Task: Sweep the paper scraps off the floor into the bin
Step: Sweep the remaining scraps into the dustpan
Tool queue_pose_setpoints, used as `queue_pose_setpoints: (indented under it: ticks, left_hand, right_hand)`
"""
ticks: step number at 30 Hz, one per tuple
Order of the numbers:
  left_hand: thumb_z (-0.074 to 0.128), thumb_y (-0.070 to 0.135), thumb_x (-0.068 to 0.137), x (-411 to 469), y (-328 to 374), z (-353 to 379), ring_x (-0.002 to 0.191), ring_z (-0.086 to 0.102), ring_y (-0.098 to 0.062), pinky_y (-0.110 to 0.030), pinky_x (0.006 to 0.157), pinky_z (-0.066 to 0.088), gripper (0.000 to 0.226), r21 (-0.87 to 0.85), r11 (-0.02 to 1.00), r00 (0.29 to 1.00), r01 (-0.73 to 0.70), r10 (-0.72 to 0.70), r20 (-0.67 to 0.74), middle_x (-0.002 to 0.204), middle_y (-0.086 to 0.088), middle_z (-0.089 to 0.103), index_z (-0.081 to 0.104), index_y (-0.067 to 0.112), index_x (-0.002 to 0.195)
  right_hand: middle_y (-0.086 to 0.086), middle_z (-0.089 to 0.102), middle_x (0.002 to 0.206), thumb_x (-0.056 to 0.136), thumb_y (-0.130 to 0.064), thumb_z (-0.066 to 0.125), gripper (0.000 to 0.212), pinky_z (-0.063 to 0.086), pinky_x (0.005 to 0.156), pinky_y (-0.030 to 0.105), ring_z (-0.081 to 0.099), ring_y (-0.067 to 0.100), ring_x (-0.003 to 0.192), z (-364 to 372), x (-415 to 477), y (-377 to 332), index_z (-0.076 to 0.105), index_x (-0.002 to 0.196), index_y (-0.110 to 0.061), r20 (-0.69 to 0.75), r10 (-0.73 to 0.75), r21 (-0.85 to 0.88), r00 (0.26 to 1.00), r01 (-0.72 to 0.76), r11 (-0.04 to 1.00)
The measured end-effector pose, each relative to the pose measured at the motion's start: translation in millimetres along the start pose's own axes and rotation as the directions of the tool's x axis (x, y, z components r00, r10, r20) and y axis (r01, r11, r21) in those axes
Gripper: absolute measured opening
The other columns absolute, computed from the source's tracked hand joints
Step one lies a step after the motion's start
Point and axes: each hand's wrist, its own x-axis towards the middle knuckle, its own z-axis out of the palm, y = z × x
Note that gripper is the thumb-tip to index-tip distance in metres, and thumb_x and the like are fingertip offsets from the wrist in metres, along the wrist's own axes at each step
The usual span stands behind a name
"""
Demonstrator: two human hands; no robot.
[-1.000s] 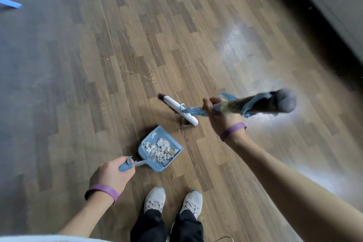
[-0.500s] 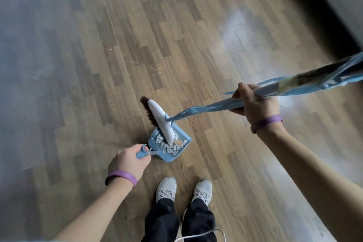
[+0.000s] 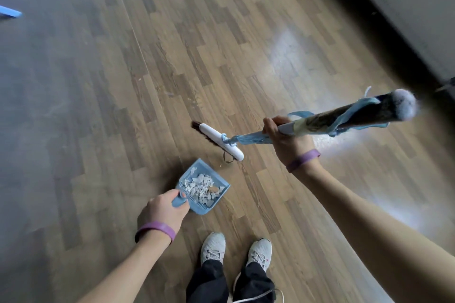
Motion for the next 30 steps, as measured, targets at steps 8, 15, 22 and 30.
queue_pose_setpoints:
  ticks: [8,15,22,30]
  left_hand:
    - [0.055,0.042,0.084,8.2,-24.3,11.4,0.077,0.06,-0.031,-0.03,0.064,0.05,0.016,0.053,0.999,1.0,0.013,-0.013,-0.005,0.08,-0.003,0.068,0.067,0.032,0.089]
    - [0.057,0.04,0.085,6.2,-18.1,2.0,0.083,0.06,-0.03,-0.027,0.066,0.045,0.016,0.025,0.999,0.995,0.046,-0.048,0.088,0.093,-0.003,0.069,0.067,0.031,0.095]
    - [0.059,0.026,0.083,-7.9,-17.8,-25.5,0.08,0.059,-0.028,-0.025,0.068,0.044,0.02,-0.051,0.992,0.985,0.116,-0.108,0.136,0.091,-0.003,0.067,0.068,0.037,0.098]
    - [0.057,0.033,0.084,-2.8,-13.0,-14.3,0.077,0.059,-0.027,-0.023,0.063,0.043,0.014,0.045,0.997,0.997,0.065,-0.067,0.049,0.09,-0.001,0.067,0.066,0.037,0.094]
  right_hand:
    - [0.004,0.051,0.074,0.099,-0.027,0.046,0.033,0.035,0.076,0.027,0.047,0.016,0.076,56.3,-16.2,20.9,0.051,0.068,-0.018,0.129,0.05,-0.071,0.99,-0.041,0.997]
    - [0.001,0.06,0.064,0.092,-0.025,0.054,0.039,0.057,0.076,0.053,0.065,0.027,0.074,12.9,-21.8,14.5,0.056,0.054,-0.021,-0.053,0.285,0.319,0.957,-0.254,0.913]
    - [0.006,0.063,0.071,0.094,-0.023,0.057,0.032,0.059,0.075,0.05,0.068,0.029,0.078,-37.6,-48.2,-9.7,0.06,0.062,-0.019,-0.098,0.268,0.402,0.958,-0.208,0.891]
    - [0.0,0.05,0.062,0.096,-0.029,0.051,0.036,0.039,0.061,0.026,0.047,0.011,0.059,-10.7,-31.9,-6.0,0.056,0.069,-0.006,-0.001,0.063,0.12,0.998,-0.062,0.991]
